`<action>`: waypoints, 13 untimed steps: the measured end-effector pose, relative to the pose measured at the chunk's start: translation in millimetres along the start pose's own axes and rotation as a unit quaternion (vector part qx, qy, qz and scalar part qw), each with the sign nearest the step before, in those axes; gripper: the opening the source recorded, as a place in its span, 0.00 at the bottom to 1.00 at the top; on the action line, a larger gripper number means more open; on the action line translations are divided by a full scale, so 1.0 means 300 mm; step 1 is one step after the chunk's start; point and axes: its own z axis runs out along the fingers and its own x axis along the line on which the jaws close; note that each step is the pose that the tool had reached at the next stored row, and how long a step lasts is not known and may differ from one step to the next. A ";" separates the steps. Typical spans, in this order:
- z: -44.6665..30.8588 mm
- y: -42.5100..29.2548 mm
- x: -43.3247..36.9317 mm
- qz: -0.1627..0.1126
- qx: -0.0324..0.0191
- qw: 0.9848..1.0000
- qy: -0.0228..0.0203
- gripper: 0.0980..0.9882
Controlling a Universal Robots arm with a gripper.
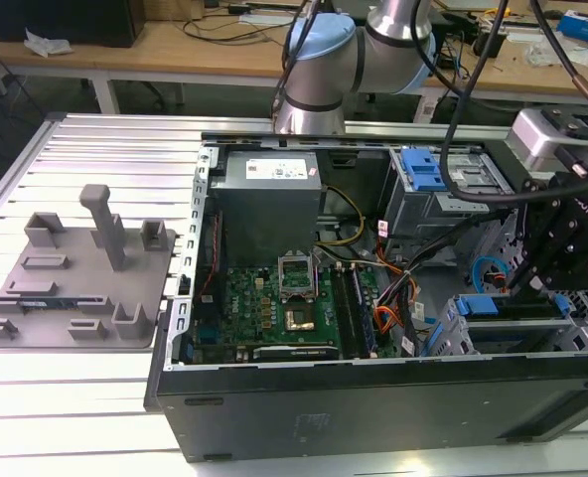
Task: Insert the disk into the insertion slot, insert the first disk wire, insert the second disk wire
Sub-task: 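Insert the second disk wire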
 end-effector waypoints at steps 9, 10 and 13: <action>0.014 0.011 0.004 0.000 0.000 1.000 0.000 0.22; 0.006 0.011 0.005 0.000 0.000 1.000 0.000 0.30; -0.060 0.015 0.006 0.000 0.000 1.000 0.000 0.30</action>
